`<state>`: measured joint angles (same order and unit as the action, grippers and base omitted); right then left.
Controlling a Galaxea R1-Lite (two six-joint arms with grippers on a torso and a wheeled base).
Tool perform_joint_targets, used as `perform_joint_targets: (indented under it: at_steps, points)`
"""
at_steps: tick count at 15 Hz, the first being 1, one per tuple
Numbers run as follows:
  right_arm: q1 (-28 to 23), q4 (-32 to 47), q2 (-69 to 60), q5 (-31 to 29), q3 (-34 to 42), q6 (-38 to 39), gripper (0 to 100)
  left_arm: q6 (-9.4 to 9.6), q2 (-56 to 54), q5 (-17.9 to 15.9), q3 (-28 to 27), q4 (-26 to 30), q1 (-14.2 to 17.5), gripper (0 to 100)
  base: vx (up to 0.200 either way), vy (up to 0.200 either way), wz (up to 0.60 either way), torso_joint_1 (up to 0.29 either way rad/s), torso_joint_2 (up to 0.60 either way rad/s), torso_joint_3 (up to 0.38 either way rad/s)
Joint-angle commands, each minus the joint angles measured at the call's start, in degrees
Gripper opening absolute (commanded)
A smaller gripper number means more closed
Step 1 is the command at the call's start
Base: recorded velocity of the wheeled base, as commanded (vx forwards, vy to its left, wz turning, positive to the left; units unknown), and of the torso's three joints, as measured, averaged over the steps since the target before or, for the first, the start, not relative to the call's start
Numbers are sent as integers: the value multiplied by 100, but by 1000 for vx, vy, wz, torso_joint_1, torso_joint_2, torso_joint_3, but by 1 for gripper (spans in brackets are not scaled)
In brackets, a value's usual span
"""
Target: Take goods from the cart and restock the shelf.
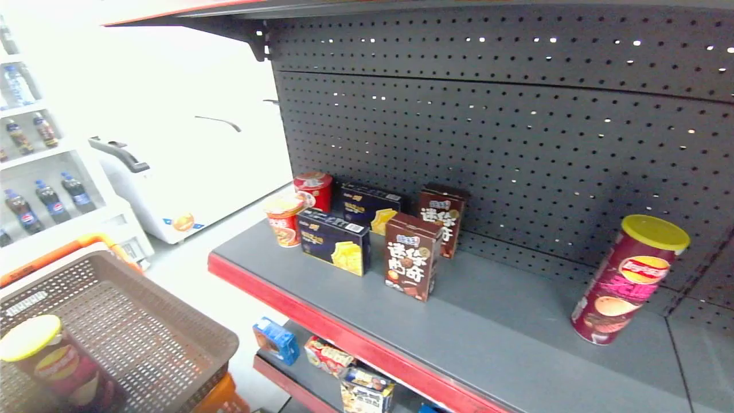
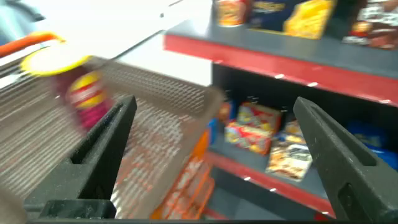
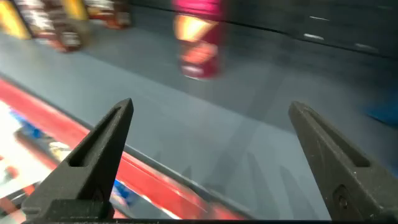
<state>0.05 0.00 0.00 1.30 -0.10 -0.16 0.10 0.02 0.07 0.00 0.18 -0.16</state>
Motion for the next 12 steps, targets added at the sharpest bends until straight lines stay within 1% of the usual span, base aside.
perform_joint_targets:
  at_steps: [1, 6, 10, 11, 12]
  points:
    - [4, 0, 0, 1, 1, -2, 100, -1, -2, 1, 0, -1, -2, 100, 0, 0, 600, 2, 2, 2]
    - [4, 0, 0, -7, 1, 16, 100, -1, -2, 1, 0, -1, -2, 100, 0, 0, 600, 2, 3, 6]
    - [4, 0, 0, -7, 1, 7, 100, 34, -2, -51, 0, -1, -2, 100, 0, 0, 0, 0, 0, 0]
    - [4, 0, 0, -7, 1, 7, 100, 403, 85, -60, -527, -27, -2, 100, 0, 0, 0, 0, 0, 0]
    - [4, 0, 0, -7, 1, 16, 100, 1063, 1184, -60, -2092, 333, 42, 100, 0, 0, 0, 0, 0, 0]
